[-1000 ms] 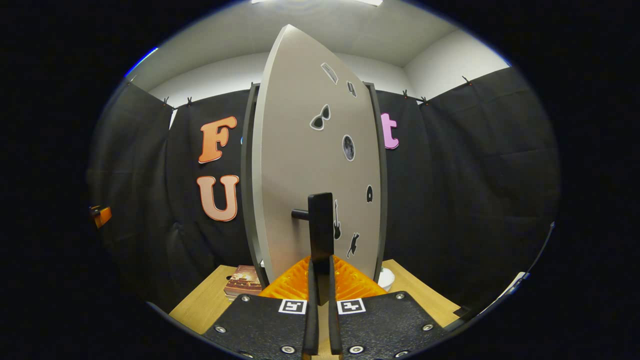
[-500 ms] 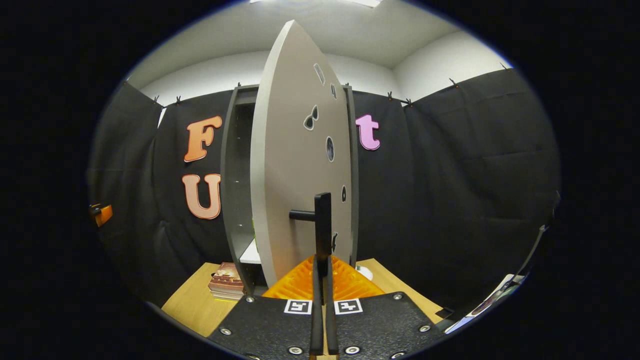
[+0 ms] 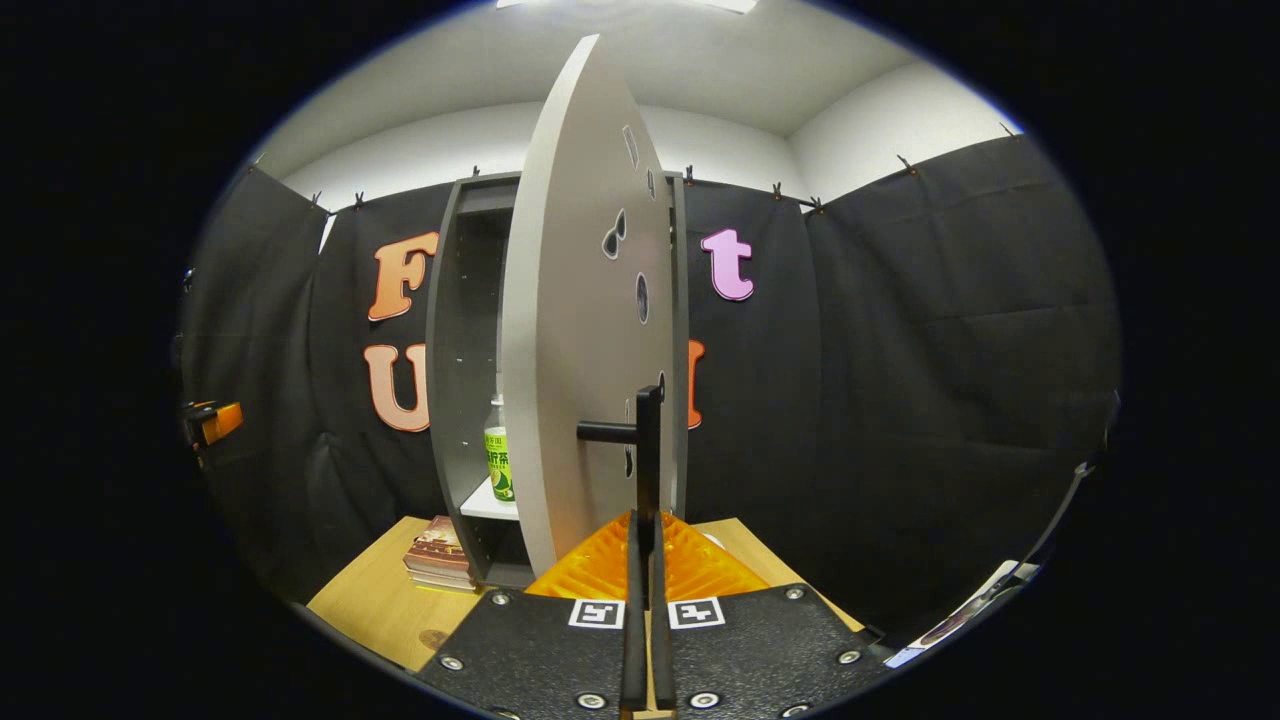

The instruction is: Open the cabinet door with the right hand, grasp the bottle in the cabinet with the left hand and place it on the coaster, then close the cabinet door with the right hand.

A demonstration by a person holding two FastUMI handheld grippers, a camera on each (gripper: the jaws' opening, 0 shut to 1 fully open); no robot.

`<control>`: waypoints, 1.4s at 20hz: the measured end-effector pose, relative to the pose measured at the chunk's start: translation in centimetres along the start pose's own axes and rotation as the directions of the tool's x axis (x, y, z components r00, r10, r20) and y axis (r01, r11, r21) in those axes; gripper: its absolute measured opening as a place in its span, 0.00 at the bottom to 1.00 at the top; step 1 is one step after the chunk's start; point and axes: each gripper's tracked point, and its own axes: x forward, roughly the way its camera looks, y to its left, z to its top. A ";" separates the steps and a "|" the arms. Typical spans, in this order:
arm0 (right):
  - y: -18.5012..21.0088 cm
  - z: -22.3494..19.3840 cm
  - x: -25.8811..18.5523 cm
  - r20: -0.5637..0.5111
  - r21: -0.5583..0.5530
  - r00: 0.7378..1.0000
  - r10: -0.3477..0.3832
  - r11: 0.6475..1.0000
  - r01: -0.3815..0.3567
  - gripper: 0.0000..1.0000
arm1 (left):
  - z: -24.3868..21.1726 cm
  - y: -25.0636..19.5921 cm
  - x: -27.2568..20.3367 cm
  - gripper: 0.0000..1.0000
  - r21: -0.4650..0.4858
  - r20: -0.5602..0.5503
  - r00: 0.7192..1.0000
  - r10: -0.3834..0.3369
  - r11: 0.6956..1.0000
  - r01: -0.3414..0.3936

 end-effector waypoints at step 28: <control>-1.0 0.1 0.7 0.027 0.032 0.993 0.114 0.993 -0.114 0.00 | -0.4 -20.1 1.7 0.97 0.002 -0.028 0.991 -0.134 0.991 0.134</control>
